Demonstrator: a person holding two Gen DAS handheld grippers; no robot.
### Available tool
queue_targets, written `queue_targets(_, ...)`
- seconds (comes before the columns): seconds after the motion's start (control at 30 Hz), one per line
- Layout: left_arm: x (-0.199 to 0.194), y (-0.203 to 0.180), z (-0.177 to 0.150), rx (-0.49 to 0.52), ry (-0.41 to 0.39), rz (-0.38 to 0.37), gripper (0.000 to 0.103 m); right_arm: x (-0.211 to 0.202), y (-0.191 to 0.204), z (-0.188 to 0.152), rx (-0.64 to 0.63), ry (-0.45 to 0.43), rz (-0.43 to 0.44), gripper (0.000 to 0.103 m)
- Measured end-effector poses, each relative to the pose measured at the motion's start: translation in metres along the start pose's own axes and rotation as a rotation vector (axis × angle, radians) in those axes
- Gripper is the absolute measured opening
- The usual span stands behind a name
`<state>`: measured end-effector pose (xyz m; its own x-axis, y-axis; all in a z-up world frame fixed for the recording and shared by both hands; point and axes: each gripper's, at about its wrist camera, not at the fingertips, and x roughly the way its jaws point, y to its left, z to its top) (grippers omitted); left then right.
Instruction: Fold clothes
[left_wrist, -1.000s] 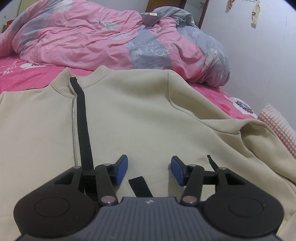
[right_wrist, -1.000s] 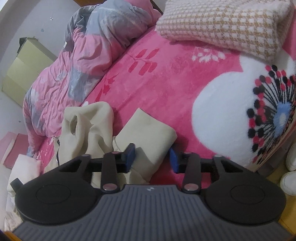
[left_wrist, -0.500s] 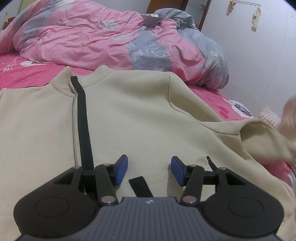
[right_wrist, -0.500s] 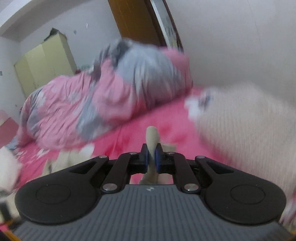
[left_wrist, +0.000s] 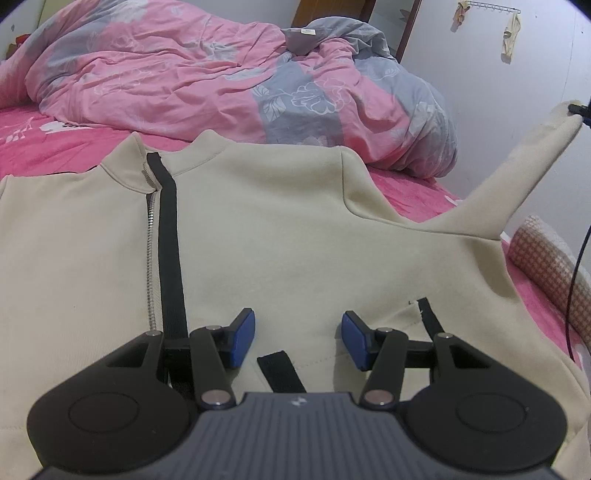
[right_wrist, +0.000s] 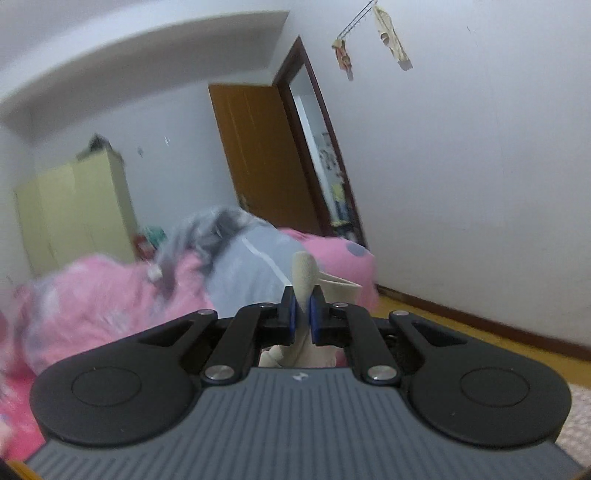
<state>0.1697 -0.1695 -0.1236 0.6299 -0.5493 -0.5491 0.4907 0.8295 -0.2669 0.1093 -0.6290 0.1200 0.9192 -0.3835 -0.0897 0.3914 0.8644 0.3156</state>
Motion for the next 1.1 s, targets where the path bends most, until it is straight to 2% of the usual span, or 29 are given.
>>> queue_targets(0.03,0.000,0.000,0.000,0.000,-0.001,-0.001,0.054,-0.003,-0.003,0.001,0.011,-0.011,0.014,0.006)
queue_targets(0.13,0.000,0.002,0.000,-0.006,-0.001,-0.006,0.054,-0.016,-0.028,-0.018,0.004,-0.002,-0.017,0.006)
queue_targets(0.23,0.000,0.002,0.001,-0.008,-0.002,-0.008,0.054,-0.030,-0.078,-0.053,0.085,0.096,-0.095,0.006)
queue_targets(0.3,0.000,0.002,0.001,-0.007,-0.002,-0.008,0.054,-0.037,-0.108,-0.075,0.110,0.190,-0.149,0.008)
queue_targets(0.33,0.000,0.002,0.001,-0.006,-0.002,-0.008,0.054,-0.040,-0.119,-0.084,0.118,0.235,-0.178,0.011)
queue_targets(0.4,0.000,0.002,0.001,-0.006,-0.002,-0.008,0.054,-0.053,-0.135,-0.092,0.143,0.265,-0.230,0.017)
queue_targets(0.43,0.000,0.002,0.001,-0.006,-0.002,-0.008,0.054,-0.062,-0.140,-0.091,0.161,0.245,-0.251,0.025)
queue_targets(0.5,0.001,0.002,0.001,-0.005,-0.002,-0.007,0.054,-0.080,-0.147,-0.081,0.206,0.159,-0.293,0.031)
queue_targets(0.53,0.001,0.002,0.001,-0.004,-0.003,-0.007,0.054,-0.087,-0.146,-0.076,0.212,0.121,-0.309,0.033)
queue_targets(0.6,0.001,0.002,0.000,-0.005,-0.003,-0.008,0.054,-0.089,-0.127,-0.064,0.143,0.081,-0.288,0.033)
queue_targets(0.67,0.001,0.002,0.000,-0.005,-0.004,-0.008,0.054,-0.076,-0.094,-0.060,0.029,0.114,-0.172,0.034)
queue_targets(0.7,0.001,0.002,0.000,-0.006,-0.005,-0.009,0.054,-0.062,-0.070,-0.066,-0.048,0.187,-0.065,0.043)
queue_targets(0.73,0.001,0.003,0.000,-0.006,-0.006,-0.009,0.054,-0.047,-0.045,-0.072,-0.125,0.260,0.041,0.057)
queue_targets(0.77,0.001,0.003,-0.001,-0.006,-0.007,-0.010,0.054,-0.033,-0.021,-0.079,-0.202,0.331,0.147,0.060)
queue_targets(0.83,0.001,0.003,-0.001,-0.007,-0.008,-0.011,0.054,-0.003,0.030,-0.109,-0.375,0.467,0.295,0.060)
queue_targets(0.93,0.001,0.004,-0.001,-0.010,-0.012,-0.015,0.054,0.042,0.082,-0.154,-0.520,0.615,0.424,0.060)
queue_targets(1.0,0.001,0.004,-0.002,-0.015,-0.013,-0.020,0.055,0.075,0.105,-0.172,-0.531,0.701,0.485,0.060)
queue_targets(1.1,0.001,0.006,-0.002,-0.023,-0.017,-0.030,0.055,0.102,0.126,-0.205,-0.605,0.812,0.527,0.060)
